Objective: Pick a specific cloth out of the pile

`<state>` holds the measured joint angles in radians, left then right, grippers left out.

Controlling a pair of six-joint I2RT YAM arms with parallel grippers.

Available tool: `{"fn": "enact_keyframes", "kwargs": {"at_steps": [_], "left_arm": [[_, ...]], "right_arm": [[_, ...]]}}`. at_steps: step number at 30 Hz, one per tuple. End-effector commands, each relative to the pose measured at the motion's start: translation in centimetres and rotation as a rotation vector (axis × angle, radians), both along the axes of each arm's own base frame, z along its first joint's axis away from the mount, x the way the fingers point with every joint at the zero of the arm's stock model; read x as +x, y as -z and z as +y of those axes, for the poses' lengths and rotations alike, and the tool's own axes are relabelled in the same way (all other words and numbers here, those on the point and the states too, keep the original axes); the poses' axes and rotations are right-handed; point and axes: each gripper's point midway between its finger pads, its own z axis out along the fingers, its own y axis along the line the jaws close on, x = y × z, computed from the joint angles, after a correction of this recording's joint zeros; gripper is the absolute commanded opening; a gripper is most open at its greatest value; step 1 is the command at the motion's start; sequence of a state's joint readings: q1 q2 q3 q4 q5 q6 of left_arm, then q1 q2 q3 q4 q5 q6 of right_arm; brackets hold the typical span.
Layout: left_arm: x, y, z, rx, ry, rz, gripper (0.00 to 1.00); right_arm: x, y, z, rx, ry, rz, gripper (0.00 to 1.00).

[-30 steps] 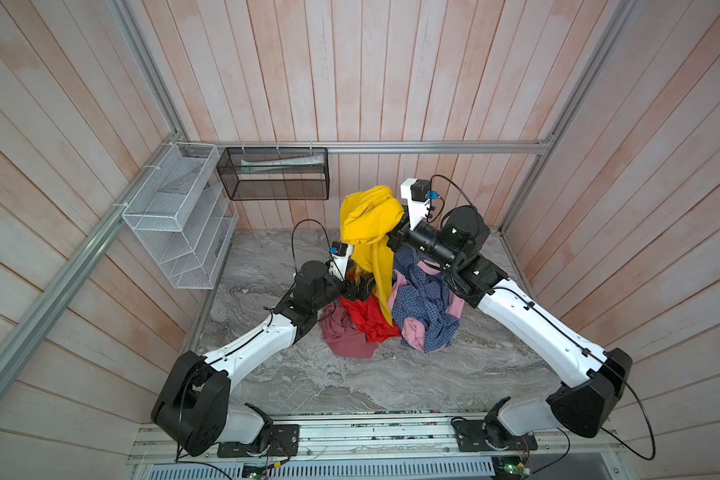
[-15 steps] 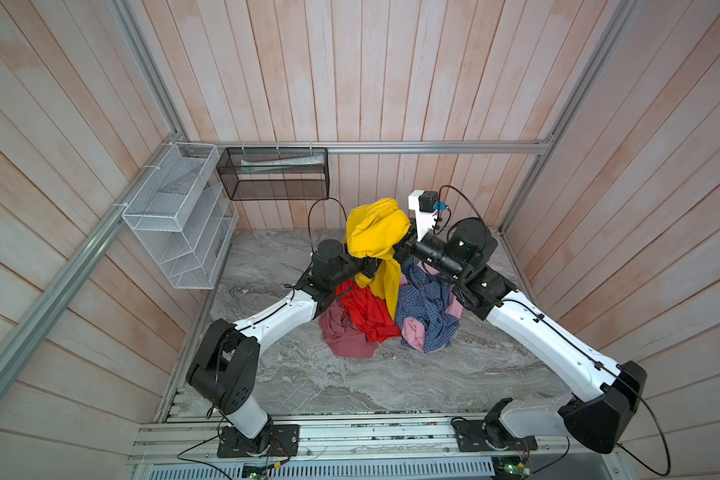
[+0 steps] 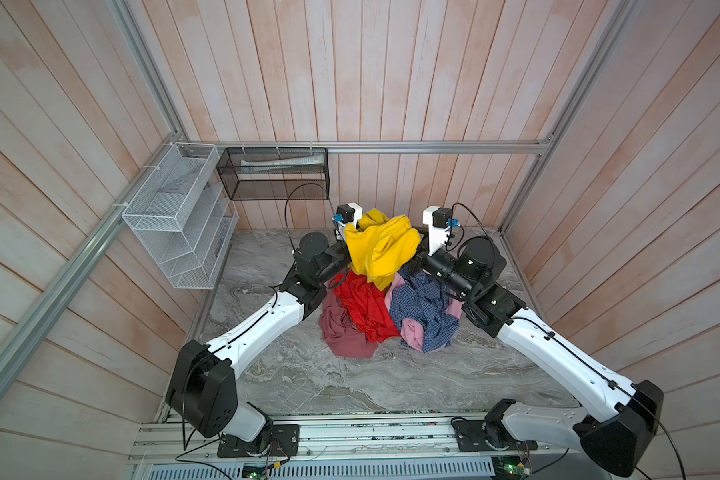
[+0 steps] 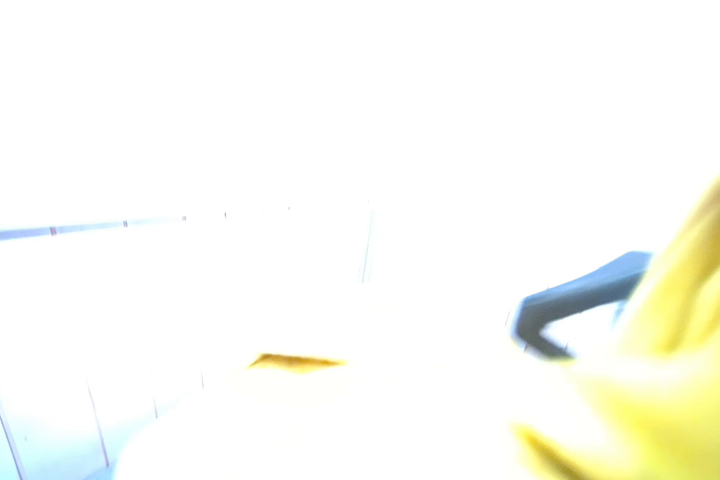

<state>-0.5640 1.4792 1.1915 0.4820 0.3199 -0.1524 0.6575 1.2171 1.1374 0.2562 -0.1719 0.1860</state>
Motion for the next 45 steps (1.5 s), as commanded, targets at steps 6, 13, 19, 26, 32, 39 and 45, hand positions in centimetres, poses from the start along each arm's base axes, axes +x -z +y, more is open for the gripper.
{"fn": "enact_keyframes", "kwargs": {"at_steps": [6, 13, 19, 26, 32, 39, 45], "left_arm": [[-2.5, -6.3, 2.5, -0.107, -0.042, -0.118, 0.0], [-1.6, -7.1, 7.4, -0.086, -0.212, -0.121, 0.0], [-2.3, -8.6, 10.0, -0.099, -0.264, -0.138, 0.0], [-3.0, -9.0, 9.8, -0.124, -0.225, -0.128, 0.0], [-3.4, -9.6, 10.8, -0.03, -0.301, -0.161, 0.0], [-1.5, -6.4, 15.8, 0.088, -0.571, -0.098, 0.0], [-0.2, -1.9, 20.8, 0.161, -0.744, -0.027, 0.0]], "right_arm": [[0.1, 3.1, -1.5, -0.026, 0.064, 0.02, 0.83], [0.6, 7.6, -2.1, -0.126, 0.107, 0.071, 0.98], [1.4, 10.3, -2.9, -0.179, 0.169, 0.108, 0.98], [1.3, 11.0, -2.1, -0.18, 0.132, 0.12, 0.98], [0.7, 11.4, -1.7, -0.176, 0.088, 0.129, 0.98], [0.7, 12.5, -1.5, -0.189, 0.081, 0.146, 0.98], [0.7, 13.2, -1.7, -0.204, 0.084, 0.151, 0.98]]}}
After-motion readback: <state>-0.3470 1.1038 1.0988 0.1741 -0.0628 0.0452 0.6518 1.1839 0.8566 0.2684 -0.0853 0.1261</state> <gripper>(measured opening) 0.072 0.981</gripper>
